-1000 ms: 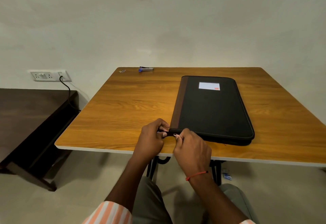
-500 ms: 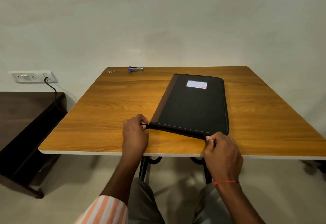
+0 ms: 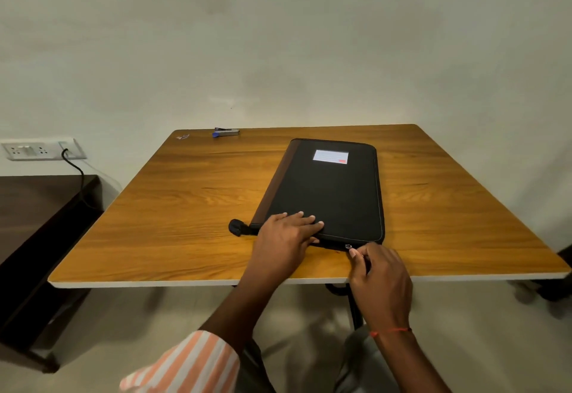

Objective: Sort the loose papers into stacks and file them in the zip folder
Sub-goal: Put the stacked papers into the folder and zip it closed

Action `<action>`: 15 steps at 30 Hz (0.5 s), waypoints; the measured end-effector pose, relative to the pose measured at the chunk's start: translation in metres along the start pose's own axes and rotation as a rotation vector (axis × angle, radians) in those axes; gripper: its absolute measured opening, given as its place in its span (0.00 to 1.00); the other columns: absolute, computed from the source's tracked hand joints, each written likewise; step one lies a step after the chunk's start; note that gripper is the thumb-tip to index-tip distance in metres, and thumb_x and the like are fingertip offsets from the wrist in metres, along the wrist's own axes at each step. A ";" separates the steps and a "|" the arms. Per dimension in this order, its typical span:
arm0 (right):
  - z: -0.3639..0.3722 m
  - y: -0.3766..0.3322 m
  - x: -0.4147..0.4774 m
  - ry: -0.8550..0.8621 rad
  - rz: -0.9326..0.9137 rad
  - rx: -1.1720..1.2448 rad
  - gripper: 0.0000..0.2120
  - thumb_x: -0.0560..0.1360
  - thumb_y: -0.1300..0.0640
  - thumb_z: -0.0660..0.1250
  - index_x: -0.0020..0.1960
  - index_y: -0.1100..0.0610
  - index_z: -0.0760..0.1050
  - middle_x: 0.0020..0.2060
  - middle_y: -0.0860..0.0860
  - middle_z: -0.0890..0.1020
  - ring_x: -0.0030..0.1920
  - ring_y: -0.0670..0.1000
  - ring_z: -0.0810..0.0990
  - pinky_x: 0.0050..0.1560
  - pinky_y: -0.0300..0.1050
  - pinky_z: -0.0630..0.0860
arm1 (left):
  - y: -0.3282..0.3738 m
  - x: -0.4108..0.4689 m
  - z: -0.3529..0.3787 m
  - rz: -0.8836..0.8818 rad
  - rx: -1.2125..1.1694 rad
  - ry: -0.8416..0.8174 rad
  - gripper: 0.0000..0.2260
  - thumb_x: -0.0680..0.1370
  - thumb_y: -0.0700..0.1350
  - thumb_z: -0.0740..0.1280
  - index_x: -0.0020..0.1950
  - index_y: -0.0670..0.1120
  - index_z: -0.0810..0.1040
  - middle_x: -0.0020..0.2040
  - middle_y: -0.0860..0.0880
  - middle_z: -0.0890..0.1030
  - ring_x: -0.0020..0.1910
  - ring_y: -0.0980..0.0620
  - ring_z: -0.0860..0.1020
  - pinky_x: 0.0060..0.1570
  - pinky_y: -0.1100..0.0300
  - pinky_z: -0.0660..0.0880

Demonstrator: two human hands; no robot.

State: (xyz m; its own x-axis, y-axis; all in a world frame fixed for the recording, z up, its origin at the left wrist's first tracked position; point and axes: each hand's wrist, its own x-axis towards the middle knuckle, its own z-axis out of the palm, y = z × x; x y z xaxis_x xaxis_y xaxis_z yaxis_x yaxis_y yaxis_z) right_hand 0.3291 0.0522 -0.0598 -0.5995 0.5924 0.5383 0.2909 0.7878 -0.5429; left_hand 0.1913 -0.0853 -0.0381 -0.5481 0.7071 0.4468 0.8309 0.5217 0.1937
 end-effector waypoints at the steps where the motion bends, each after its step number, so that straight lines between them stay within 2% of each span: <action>1: -0.002 0.002 0.001 0.006 0.008 0.000 0.11 0.75 0.61 0.73 0.38 0.52 0.73 0.34 0.46 0.75 0.37 0.49 0.72 0.32 0.44 0.68 | -0.004 -0.003 0.001 0.017 0.003 0.017 0.16 0.79 0.46 0.71 0.67 0.53 0.81 0.66 0.52 0.81 0.69 0.50 0.77 0.69 0.48 0.73; 5: -0.012 0.020 0.010 0.026 0.069 0.009 0.11 0.75 0.62 0.72 0.38 0.52 0.73 0.34 0.46 0.75 0.38 0.50 0.71 0.35 0.45 0.67 | -0.018 -0.009 0.003 0.024 -0.030 0.137 0.17 0.73 0.36 0.76 0.61 0.48 0.85 0.59 0.49 0.85 0.62 0.48 0.82 0.64 0.44 0.77; 10: -0.014 0.021 0.018 -0.025 0.063 -0.094 0.12 0.75 0.57 0.73 0.39 0.47 0.71 0.33 0.43 0.74 0.38 0.49 0.71 0.42 0.49 0.69 | -0.035 -0.014 -0.003 -0.006 -0.108 0.104 0.17 0.74 0.34 0.74 0.61 0.46 0.84 0.59 0.48 0.85 0.64 0.48 0.80 0.69 0.42 0.73; 13: -0.013 0.010 0.023 -0.035 0.061 -0.193 0.10 0.75 0.53 0.72 0.39 0.47 0.72 0.31 0.42 0.72 0.39 0.49 0.71 0.43 0.49 0.67 | -0.050 -0.019 -0.012 -0.044 -0.173 0.073 0.16 0.76 0.35 0.74 0.61 0.48 0.84 0.61 0.50 0.84 0.67 0.51 0.78 0.70 0.49 0.73; 15: -0.008 0.004 0.028 -0.053 0.041 -0.210 0.11 0.75 0.51 0.72 0.38 0.46 0.72 0.31 0.44 0.75 0.39 0.50 0.72 0.42 0.48 0.66 | -0.064 -0.023 -0.021 -0.068 -0.222 0.072 0.15 0.76 0.36 0.74 0.60 0.49 0.85 0.61 0.51 0.84 0.68 0.52 0.77 0.69 0.57 0.72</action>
State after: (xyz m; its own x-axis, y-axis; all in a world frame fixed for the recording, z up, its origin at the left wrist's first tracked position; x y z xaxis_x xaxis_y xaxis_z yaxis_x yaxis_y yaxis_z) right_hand 0.3198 0.0728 -0.0417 -0.6209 0.6193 0.4805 0.4614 0.7843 -0.4147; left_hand 0.1527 -0.1455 -0.0424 -0.6018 0.6340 0.4856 0.7974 0.4433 0.4094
